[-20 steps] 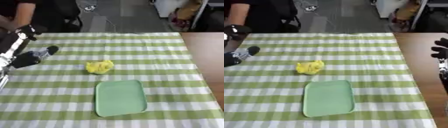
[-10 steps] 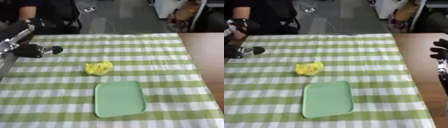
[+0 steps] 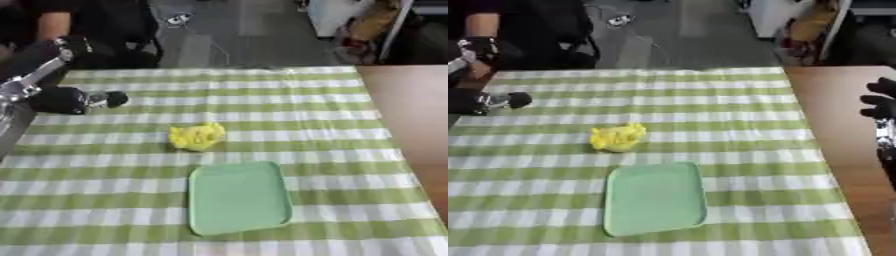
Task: Pick up objects on the table and place them in the box.
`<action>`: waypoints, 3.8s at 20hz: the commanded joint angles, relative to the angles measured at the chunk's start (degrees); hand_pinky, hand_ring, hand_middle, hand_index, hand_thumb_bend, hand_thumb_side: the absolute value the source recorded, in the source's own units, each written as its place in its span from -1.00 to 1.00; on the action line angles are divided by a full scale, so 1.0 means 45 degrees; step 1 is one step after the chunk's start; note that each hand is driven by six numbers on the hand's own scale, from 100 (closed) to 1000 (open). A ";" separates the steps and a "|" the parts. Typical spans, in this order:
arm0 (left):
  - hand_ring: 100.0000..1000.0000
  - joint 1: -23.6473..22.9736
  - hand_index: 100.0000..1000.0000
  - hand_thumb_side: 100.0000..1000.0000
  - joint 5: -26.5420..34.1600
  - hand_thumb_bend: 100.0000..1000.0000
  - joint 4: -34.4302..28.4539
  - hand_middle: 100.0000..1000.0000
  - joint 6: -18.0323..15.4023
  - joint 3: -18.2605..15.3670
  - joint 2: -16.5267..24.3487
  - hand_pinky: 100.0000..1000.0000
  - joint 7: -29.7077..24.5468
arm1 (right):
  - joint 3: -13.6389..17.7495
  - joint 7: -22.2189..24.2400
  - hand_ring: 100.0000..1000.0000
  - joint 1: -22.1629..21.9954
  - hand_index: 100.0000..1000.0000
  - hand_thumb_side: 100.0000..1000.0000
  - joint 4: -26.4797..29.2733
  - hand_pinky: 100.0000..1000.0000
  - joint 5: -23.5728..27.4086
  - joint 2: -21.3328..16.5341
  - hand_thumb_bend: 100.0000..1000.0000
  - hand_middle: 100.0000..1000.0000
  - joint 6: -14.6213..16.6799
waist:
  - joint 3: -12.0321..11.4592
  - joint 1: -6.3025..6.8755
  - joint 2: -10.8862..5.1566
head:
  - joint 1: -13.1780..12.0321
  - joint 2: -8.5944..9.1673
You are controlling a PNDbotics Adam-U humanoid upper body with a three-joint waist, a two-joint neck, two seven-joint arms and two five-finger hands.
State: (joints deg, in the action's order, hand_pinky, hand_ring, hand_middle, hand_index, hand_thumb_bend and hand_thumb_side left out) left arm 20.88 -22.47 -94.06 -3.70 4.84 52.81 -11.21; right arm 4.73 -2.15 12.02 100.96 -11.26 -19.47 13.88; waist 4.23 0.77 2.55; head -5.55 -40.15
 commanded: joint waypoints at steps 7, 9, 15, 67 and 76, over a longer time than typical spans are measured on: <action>0.46 0.3500 0.72 0.56 -0.1418 0.36 0.2285 0.60 -0.0453 0.1345 -0.1833 0.35 -0.1378 | -0.0043 0.0117 0.46 0.0086 0.76 0.54 0.0174 0.32 0.0058 -0.0248 -1.00 0.51 0.0040 | -0.0067 -0.0086 -0.0229 | -0.0138 0.0086; 0.45 0.4281 0.72 0.56 -0.2016 0.36 0.3201 0.60 -0.0676 0.1609 -0.2638 0.35 -0.1686 | -0.0053 0.0125 0.46 0.0072 0.76 0.54 0.0164 0.32 0.0064 -0.0232 -1.00 0.51 0.0042 | -0.0101 -0.0117 -0.0234 | -0.0203 0.0083; 0.43 0.5668 0.69 0.56 -0.3595 0.36 0.6057 0.59 -0.1197 0.1623 -0.4686 0.31 -0.1590 | -0.0088 0.0163 0.46 0.0039 0.76 0.54 0.0147 0.32 0.0115 -0.0140 -1.00 0.51 0.0056 | -0.0137 -0.0211 -0.0225 | -0.0452 0.0108; 0.22 0.6603 0.59 0.47 -0.6777 0.48 1.0941 0.42 -0.2884 0.1722 -0.6920 0.30 -0.2757 | -0.0211 0.0343 0.46 0.0129 0.76 0.53 0.0187 0.32 0.0234 0.0036 -1.00 0.51 0.0124 | 0.0129 -0.0208 0.0015 | -0.1171 0.0350; 0.21 0.6371 0.59 0.45 -0.6992 0.46 1.1129 0.41 -0.2889 0.1646 -0.6930 0.29 -0.2700 | -0.0197 0.0337 0.46 0.0140 0.76 0.53 0.0194 0.32 0.0237 0.0042 -1.00 0.51 0.0126 | 0.0141 -0.0216 0.0064 | -0.1172 0.0408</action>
State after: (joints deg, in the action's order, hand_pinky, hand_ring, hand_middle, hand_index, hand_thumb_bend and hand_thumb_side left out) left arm 48.89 -53.66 -43.52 -16.78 12.70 20.51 -23.52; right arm 3.67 -0.70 11.96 100.95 -10.30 -18.60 14.36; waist 4.78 -0.12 3.42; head -10.57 -39.08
